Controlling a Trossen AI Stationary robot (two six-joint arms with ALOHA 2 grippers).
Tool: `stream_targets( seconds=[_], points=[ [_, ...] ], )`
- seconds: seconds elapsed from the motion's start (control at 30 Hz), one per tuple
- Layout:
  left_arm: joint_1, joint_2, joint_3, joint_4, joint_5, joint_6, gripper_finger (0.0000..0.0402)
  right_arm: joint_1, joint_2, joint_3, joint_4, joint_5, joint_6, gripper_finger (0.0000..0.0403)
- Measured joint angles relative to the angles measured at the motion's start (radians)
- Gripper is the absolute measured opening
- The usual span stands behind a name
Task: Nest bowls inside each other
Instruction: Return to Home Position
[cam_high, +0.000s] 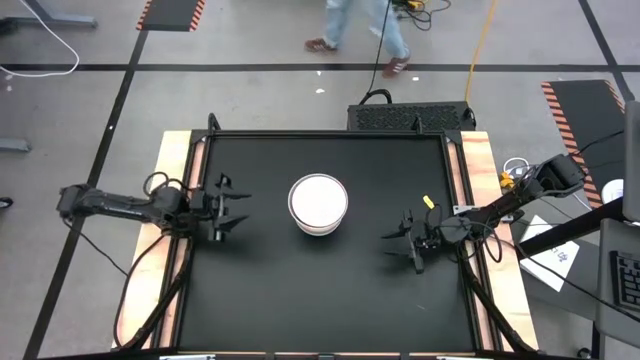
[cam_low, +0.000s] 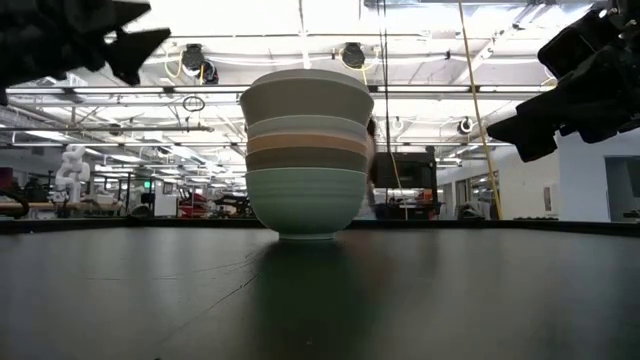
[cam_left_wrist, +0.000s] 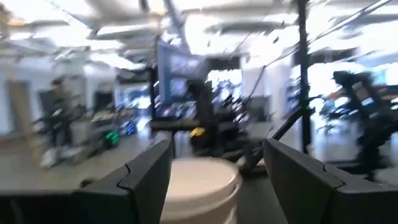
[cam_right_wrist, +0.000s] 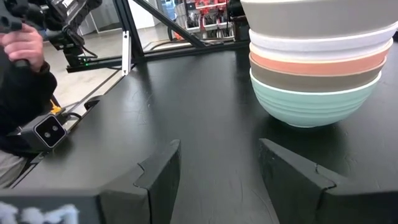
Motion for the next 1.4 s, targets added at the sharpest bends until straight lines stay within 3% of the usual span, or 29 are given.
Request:
stream_targets(
  seconds=[0.2,0.47,1.23,1.4],
  points=[
    [0.001,-0.132,0.029,-0.374,-0.169,-0.001,0.0253,0.000,0.000,0.000,-0.006,0.000,0.004,0.0203],
    [0.001,-0.217,0.044,-0.693,-0.184,-0.123,0.0253,0.000,0.010,0.000,-0.005,0.003,0.000,0.0203],
    [0.001,-0.185,0.002,-0.656,-0.097,-0.094,0.0253,0.000,0.226,0.000,0.260,0.031,-0.056,0.0203],
    [0.001,-0.150,0.001,-0.657,-0.097,-0.081,0.0253,0.000,0.236,0.000,0.281,0.031,-0.093,0.0180]
  ],
)
